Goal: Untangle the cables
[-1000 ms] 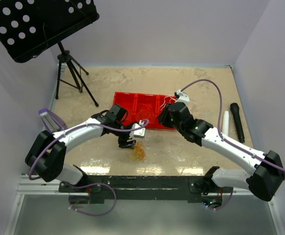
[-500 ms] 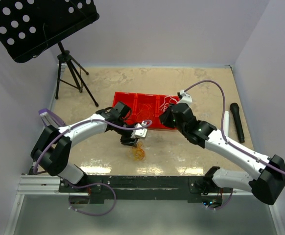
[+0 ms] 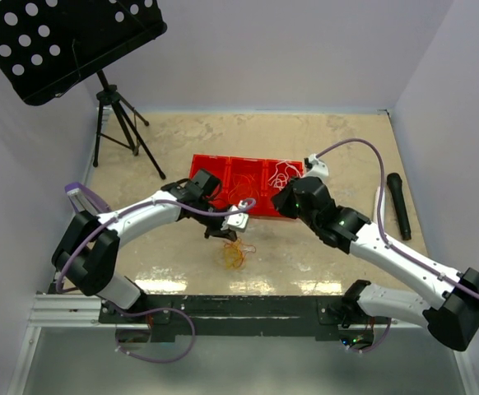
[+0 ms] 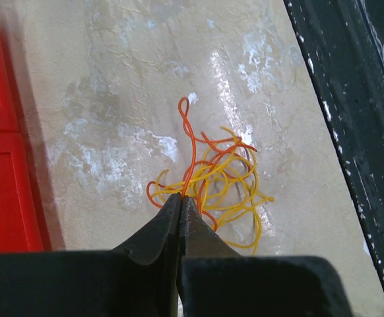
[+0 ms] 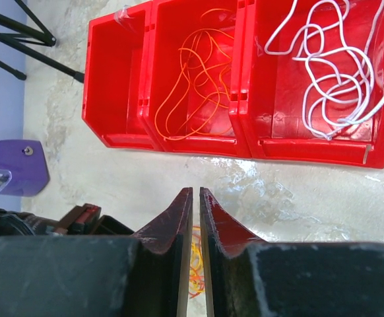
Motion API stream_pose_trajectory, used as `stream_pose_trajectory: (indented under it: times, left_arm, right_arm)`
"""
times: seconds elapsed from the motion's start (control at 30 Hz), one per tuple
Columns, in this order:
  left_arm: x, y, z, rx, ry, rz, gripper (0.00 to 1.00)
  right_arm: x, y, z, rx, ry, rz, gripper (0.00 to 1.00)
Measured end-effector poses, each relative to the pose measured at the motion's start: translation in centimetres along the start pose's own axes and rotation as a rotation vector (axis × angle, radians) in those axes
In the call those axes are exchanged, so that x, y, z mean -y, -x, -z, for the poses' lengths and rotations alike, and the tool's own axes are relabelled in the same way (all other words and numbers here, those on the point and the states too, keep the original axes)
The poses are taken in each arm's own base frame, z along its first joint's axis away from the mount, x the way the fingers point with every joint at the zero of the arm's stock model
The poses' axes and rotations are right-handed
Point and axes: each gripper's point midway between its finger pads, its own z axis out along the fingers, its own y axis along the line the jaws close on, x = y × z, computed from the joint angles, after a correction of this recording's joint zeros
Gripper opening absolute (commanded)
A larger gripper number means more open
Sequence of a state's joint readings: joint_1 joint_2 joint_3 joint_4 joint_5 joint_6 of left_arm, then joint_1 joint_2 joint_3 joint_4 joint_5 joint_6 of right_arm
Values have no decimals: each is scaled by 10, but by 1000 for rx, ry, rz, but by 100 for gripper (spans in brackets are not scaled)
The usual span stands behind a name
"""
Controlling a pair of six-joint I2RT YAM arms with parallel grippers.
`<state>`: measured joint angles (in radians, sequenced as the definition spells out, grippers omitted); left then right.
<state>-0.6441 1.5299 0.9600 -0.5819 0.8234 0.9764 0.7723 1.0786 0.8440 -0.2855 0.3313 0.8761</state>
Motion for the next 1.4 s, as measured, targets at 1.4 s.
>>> stream_pose_trajectory:
  times: [1.4]
  left_arm:
    - [4,210,172,329,433,-11,0]
  right_arm:
    - [-67,-113,9,-212,447,144,47]
